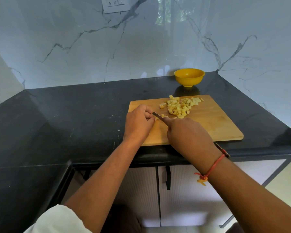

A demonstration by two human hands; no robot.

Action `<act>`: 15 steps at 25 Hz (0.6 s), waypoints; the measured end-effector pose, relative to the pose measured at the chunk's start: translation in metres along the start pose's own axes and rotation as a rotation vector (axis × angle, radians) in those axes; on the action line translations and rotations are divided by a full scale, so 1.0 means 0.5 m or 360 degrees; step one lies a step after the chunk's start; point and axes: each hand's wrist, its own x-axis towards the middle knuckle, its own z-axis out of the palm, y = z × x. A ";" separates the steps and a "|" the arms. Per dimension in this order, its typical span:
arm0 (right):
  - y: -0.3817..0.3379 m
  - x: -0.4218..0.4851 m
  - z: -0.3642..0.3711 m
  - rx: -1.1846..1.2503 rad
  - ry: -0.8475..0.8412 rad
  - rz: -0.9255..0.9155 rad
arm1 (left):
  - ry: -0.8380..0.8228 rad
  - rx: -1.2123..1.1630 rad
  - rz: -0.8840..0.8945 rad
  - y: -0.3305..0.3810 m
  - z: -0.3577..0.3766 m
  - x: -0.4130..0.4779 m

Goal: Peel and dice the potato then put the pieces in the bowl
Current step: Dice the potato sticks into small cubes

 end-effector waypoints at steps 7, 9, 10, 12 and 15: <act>-0.018 0.020 -0.008 -0.0125 -0.0133 0.0002 | -0.0019 -0.0024 -0.0005 0.002 -0.004 -0.003; -0.010 0.015 -0.005 -0.0100 -0.0106 -0.0028 | -0.0021 -0.0018 -0.0014 0.005 -0.004 -0.006; -0.004 0.010 -0.005 -0.0092 -0.0094 -0.0040 | -0.0017 -0.0019 -0.0022 0.006 -0.005 -0.006; 0.007 -0.004 -0.009 -0.0116 -0.0131 -0.0022 | -0.0010 -0.0029 -0.0035 0.007 -0.004 -0.005; 0.025 -0.023 -0.019 -0.0171 -0.0203 0.0029 | -0.0012 -0.0024 -0.0047 0.008 -0.003 -0.004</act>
